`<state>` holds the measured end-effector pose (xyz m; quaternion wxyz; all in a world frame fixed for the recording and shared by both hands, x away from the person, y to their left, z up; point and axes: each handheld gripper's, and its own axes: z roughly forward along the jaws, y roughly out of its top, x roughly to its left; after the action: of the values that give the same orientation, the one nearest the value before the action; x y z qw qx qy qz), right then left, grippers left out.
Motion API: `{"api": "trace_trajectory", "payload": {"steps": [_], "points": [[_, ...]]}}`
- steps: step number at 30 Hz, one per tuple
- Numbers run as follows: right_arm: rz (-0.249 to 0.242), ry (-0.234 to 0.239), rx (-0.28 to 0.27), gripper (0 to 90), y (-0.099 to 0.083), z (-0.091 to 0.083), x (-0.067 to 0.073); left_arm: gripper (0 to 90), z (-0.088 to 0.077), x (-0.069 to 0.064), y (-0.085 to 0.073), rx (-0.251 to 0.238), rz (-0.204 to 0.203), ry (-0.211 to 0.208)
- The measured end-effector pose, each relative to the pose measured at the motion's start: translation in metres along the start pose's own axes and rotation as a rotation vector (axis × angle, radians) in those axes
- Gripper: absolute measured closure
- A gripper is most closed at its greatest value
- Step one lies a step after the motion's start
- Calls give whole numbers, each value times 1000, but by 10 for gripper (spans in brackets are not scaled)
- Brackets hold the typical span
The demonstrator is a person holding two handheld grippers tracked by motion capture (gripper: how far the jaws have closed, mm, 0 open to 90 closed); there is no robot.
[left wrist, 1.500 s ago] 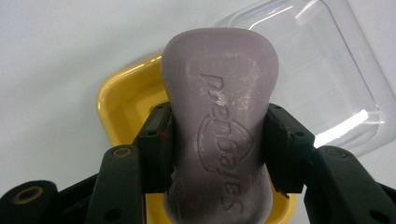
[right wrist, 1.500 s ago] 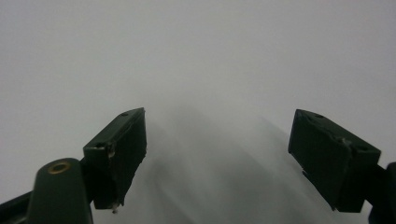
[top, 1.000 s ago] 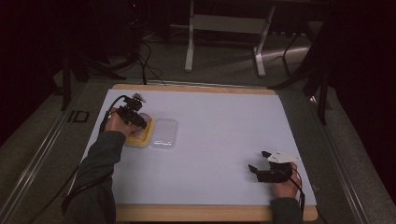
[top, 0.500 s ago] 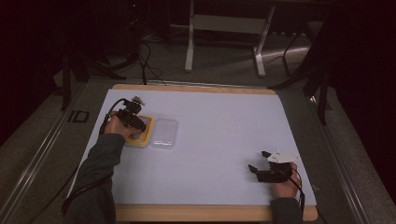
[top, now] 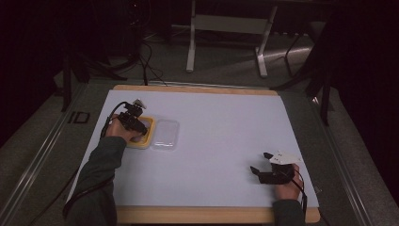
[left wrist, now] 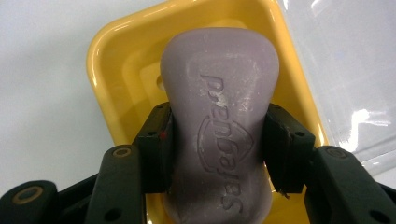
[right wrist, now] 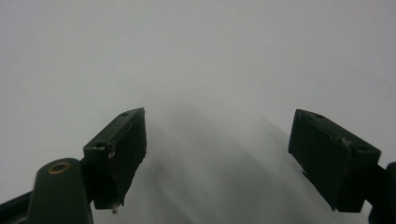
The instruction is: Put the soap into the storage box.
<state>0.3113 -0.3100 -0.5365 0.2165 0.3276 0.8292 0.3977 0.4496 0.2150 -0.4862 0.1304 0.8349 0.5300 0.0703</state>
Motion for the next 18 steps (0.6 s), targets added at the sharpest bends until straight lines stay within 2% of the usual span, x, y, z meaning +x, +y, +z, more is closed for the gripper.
{"api": "trace_trajectory", "payload": {"steps": [18], "points": [[-3,0,1,190,0,0,0,495,4,1,-1,0,-8,-5]]}}
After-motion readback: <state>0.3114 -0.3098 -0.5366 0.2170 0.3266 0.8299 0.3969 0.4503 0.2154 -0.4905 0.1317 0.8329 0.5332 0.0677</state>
